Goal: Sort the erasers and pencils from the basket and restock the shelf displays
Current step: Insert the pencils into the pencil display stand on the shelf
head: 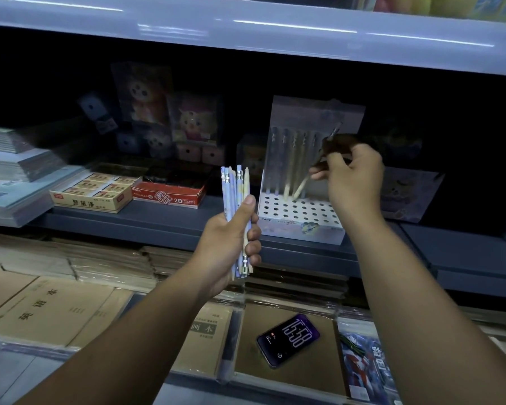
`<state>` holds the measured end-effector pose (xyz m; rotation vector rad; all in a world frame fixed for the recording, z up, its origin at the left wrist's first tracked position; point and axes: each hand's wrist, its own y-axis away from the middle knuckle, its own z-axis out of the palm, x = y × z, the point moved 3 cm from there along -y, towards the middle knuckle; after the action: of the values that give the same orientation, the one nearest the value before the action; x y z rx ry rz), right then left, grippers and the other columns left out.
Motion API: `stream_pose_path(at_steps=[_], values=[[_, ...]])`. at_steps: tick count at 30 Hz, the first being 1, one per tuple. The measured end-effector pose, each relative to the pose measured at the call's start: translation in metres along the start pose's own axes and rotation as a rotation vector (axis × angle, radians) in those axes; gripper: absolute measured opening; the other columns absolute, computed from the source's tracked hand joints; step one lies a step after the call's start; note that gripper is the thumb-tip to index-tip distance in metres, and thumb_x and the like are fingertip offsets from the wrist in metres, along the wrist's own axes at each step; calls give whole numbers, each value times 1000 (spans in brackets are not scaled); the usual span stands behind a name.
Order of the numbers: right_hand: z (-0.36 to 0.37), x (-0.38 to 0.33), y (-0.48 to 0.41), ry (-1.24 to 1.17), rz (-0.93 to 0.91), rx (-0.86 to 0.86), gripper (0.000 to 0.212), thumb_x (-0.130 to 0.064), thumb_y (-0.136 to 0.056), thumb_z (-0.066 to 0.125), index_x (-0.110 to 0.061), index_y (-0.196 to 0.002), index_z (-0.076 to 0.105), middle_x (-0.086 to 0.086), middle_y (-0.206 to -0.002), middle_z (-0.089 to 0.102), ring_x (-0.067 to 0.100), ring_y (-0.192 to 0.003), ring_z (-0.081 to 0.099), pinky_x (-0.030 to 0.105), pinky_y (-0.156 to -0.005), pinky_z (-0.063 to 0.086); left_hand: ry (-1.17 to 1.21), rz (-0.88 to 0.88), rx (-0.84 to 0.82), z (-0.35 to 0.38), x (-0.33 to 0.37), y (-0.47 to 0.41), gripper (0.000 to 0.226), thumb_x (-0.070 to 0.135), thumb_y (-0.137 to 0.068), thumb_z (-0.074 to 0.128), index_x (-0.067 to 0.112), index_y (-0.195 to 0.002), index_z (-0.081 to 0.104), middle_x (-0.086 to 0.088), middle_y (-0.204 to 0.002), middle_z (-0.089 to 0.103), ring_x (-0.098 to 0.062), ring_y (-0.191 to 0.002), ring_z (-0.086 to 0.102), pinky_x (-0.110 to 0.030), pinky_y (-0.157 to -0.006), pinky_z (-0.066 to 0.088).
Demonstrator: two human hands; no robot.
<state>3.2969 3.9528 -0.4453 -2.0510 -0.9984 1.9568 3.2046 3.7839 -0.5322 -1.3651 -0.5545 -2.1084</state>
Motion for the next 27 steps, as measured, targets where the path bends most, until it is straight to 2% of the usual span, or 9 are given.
stream_pose_path(at_steps=[8, 13, 16, 18, 19, 21, 24, 26, 27], values=[[18, 6, -7, 226, -15, -117, 20, 2, -96, 51, 2, -96, 70, 20, -74, 70, 11, -51, 66, 23, -52, 55, -2, 20, -8, -2, 1, 0, 38, 48, -98, 61, 12, -89, 52, 0, -61, 43, -14, -47, 38, -28, -46, 41], [22, 10, -4, 197, 58, -125, 17, -1, -96, 54, 0, -95, 71, 20, -78, 72, 11, -54, 68, 23, -51, 54, -32, 37, -34, 0, 6, 4, 37, 48, -98, 59, 12, -89, 52, 0, -60, 43, -15, -48, 41, -31, -48, 48], [16, 4, 4, 271, -12, 50, 9, -10, -92, 61, -6, -86, 66, 13, -80, 69, 25, -77, 68, 31, -62, 51, -56, 33, -57, -1, 11, 8, 37, 49, -97, 61, 14, -87, 53, 0, -61, 43, -14, -47, 39, -27, -45, 42], [17, -5, 18, 236, -47, 134, 15, -22, -91, 66, -9, -83, 63, 4, -76, 65, 21, -78, 64, 35, -67, 51, -66, 37, -71, -1, 14, 10, 37, 49, -96, 61, 14, -87, 52, 0, -61, 43, -13, -46, 38, -26, -44, 39], [21, -9, 25, 134, 1, 82, 21, -28, -91, 69, -9, -85, 65, 1, -75, 65, 14, -72, 63, 33, -66, 52, -67, 40, -80, 0, 16, 11, 37, 49, -96, 61, 14, -88, 52, 0, -61, 42, -12, -46, 37, -26, -44, 38], [35, -20, 41, -146, 230, -203, 34, -41, -90, 72, -8, -95, 69, 6, -86, 73, 12, -72, 68, 28, -61, 52, -74, 33, -117, 4, 18, 14, 36, 48, -97, 61, 14, -89, 52, 1, -61, 41, -12, -45, 35, -24, -43, 36], [47, -35, 61, -520, 500, -630, 51, -44, -83, 75, -1, -110, 70, 24, -109, 73, 35, -99, 73, 35, -73, 56, -99, -14, -229, 16, 18, 22, 32, 43, -100, 58, 13, -89, 51, 0, -59, 40, -11, -44, 33, -22, -42, 33], [45, -42, 65, -639, 532, -681, 34, -31, -86, 74, -4, -106, 69, 18, -100, 75, 35, -102, 73, 39, -86, 60, -130, -36, -300, 25, 16, 28, 31, 41, -100, 58, 12, -91, 50, -1, -60, 39, -11, -44, 34, -22, -42, 33], [43, -44, 65, -653, 529, -662, 20, -24, -89, 73, -7, -98, 68, 13, -89, 74, 33, -99, 74, 38, -86, 61, -134, -39, -322, 29, 14, 30, 30, 40, -100, 58, 12, -92, 50, -2, -60, 39, -12, -44, 35, -22, -42, 33]])
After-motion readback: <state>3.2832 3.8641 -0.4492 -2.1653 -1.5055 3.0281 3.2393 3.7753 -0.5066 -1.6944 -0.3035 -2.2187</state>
